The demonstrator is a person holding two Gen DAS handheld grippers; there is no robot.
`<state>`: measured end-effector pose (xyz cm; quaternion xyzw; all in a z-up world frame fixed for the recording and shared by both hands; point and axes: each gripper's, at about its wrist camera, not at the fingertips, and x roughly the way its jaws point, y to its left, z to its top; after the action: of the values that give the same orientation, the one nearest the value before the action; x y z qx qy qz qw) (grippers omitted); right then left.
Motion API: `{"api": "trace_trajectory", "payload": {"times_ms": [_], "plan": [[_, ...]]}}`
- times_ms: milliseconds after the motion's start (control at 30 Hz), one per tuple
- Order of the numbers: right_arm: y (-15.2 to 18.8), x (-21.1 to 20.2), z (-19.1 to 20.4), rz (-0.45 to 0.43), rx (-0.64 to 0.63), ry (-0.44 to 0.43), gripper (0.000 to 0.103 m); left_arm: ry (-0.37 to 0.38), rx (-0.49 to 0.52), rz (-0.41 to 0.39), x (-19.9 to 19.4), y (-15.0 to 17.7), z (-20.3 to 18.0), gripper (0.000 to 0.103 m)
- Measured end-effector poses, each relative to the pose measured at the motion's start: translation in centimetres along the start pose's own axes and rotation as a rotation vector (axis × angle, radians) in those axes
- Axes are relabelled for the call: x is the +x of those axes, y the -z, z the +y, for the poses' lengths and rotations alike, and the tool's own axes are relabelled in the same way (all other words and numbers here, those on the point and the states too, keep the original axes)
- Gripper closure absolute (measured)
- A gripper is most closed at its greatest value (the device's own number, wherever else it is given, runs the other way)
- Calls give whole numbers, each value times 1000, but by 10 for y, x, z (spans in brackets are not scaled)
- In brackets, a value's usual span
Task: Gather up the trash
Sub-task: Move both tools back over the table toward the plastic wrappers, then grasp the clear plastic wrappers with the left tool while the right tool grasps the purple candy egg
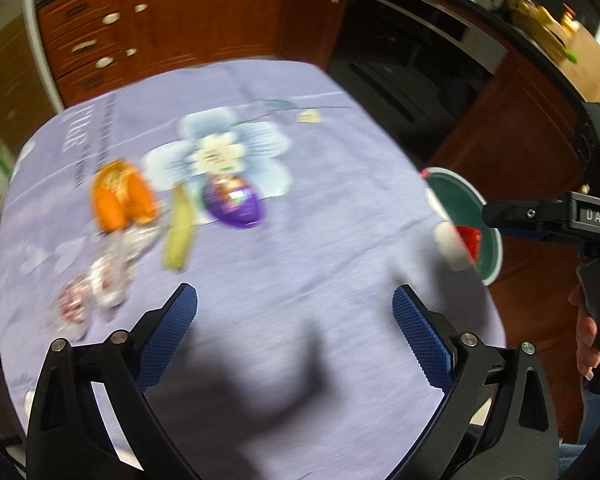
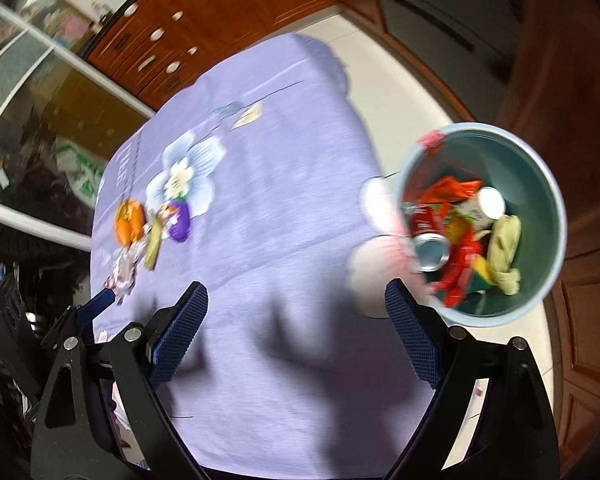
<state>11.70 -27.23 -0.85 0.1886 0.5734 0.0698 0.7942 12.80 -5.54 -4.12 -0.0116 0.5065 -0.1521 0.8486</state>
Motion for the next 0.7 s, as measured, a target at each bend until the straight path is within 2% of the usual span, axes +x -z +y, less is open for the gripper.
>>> {"api": "trace_trajectory", "payload": {"times_ms": [200, 400, 700], "plan": [[0, 30, 52, 42, -81, 5, 17, -59, -97, -20, -13, 16, 65, 5], [-4, 56, 87, 81, -132, 17, 17, -88, -167, -18, -15, 26, 112, 5], [-11, 89, 122, 122, -189, 36, 17, -134, -156, -34, -11, 26, 144, 5]]}}
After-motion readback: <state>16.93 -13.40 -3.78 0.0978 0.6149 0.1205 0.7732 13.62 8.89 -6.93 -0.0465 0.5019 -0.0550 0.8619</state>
